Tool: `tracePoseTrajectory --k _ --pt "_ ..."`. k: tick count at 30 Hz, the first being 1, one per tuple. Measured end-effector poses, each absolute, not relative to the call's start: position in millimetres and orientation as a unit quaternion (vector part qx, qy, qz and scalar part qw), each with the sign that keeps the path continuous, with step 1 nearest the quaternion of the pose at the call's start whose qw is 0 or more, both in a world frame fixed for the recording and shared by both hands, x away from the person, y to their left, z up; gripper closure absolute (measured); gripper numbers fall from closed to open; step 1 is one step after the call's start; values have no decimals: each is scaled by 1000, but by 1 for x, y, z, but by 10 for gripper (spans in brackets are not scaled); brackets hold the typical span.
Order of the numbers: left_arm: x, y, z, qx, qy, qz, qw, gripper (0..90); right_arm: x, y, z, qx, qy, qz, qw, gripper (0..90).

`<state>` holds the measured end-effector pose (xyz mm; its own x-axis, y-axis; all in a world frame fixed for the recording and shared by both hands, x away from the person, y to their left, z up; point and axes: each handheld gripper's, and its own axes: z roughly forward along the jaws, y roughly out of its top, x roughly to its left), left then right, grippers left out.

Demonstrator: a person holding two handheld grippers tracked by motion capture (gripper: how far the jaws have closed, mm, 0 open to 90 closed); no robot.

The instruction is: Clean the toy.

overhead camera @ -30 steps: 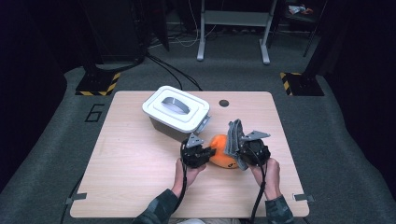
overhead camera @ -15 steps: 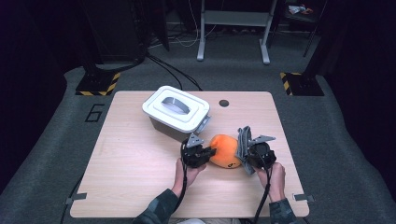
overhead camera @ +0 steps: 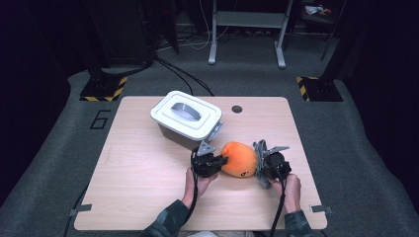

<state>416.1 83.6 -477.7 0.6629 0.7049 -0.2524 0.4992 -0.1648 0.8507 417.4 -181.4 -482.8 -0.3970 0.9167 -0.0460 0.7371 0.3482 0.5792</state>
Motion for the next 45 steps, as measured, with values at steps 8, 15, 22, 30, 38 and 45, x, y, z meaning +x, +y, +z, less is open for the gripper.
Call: tracePoseTrajectory --k 8,15,22,30,38,45 --pt "415 83 -478 754 399 102 511 790 397 -170 -430 485 785 308 230 729" --pt "414 83 -476 767 379 130 501 711 407 -151 -435 468 804 287 227 732" --pt "412 83 -476 787 359 155 478 489 412 -156 -436 468 804 289 225 733" --pt "412 72 -482 804 331 163 466 651 417 -160 -439 476 799 289 228 734" --pt "410 74 -475 801 331 163 471 841 413 -165 -430 480 789 301 239 731" --pt "405 69 -470 801 319 170 477 845 402 -149 -406 442 794 335 250 729"
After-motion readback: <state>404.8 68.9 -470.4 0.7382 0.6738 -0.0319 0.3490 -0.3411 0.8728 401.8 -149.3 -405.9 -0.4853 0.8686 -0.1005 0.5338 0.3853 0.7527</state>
